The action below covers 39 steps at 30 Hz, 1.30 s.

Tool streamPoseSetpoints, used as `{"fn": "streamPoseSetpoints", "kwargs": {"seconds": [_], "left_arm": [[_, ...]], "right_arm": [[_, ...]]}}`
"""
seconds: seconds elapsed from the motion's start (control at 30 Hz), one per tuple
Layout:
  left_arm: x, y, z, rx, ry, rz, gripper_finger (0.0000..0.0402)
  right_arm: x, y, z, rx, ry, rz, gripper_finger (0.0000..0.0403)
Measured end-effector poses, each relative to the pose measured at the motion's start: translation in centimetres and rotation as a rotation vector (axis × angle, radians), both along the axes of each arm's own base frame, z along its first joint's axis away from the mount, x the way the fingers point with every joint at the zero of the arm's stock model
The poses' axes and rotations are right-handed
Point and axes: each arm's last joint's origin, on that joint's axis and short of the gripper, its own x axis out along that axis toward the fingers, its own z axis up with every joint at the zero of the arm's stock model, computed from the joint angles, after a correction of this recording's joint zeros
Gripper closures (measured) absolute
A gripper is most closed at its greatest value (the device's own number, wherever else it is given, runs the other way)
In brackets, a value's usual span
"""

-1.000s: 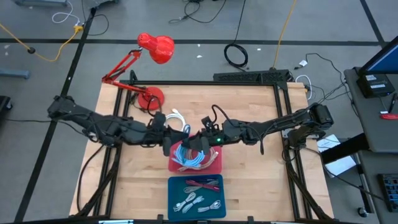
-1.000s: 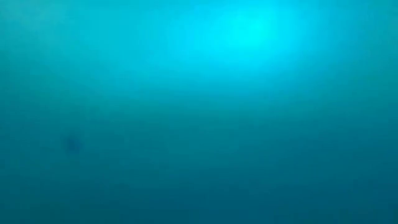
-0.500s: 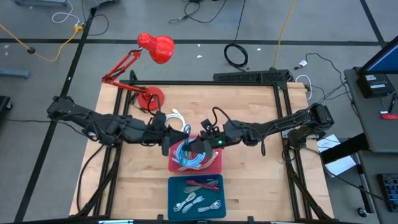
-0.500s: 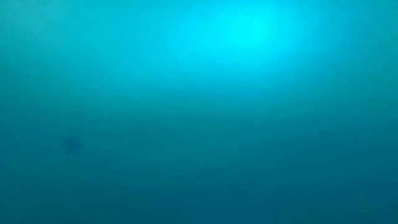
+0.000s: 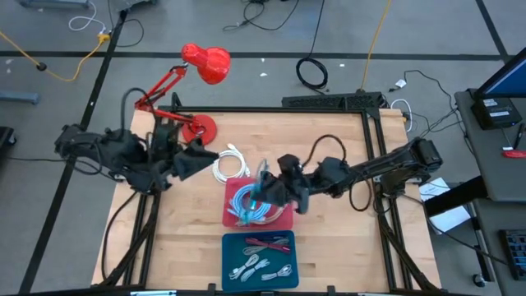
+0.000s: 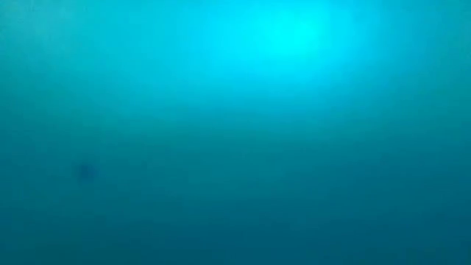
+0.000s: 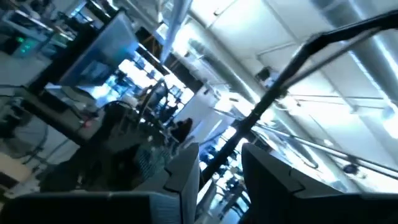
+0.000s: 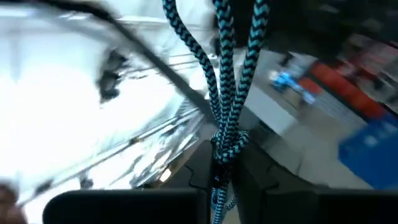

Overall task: Pick & Place USB Port
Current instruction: Put the blue and black charger cable into the blue bin

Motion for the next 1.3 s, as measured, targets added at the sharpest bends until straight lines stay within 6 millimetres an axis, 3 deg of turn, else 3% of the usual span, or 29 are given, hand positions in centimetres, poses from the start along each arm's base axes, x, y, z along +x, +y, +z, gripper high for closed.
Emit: {"fn": "streamPoseSetpoints", "kwargs": {"seconds": [0.17,0.4,0.53,0.7,0.9,1.07,1.3], "left_arm": [[-0.3,-1.4,-0.7,-0.005,0.076,-0.03,0.0276],[1.6,-5.1,-3.2,-0.109,0.221,0.104,0.0275],[3.0,-7.3,-5.1,-0.21,0.271,0.213,0.0275],[4.9,-10.2,-7.7,-0.293,0.288,0.259,0.0275],[6.3,-13.2,-10.3,-0.373,0.272,0.299,0.0275],[6.4,-14.5,-11.7,-0.419,0.28,0.353,0.0275],[6.1,-15.2,-12.2,-0.451,0.277,0.381,0.0275]], "right_arm": [[-0.9,1.9,1.6,-0.316,-0.007,0.078,0.0378],[-4.1,3.3,3.8,-0.904,0.535,0.049,0.0378],[-6.1,3.7,4.2,-0.988,0.745,-0.008,0.0378],[-7.5,5.9,2.5,-1.016,0.901,0.049,0.0378],[-5.4,9.0,-2.1,-0.978,1.088,0.128,0.0378],[-3.0,11.0,-5.7,-1.004,1.227,0.27,0.0378],[-0.4,13.5,-7.1,-1.144,1.228,0.335,0.0378]]}}
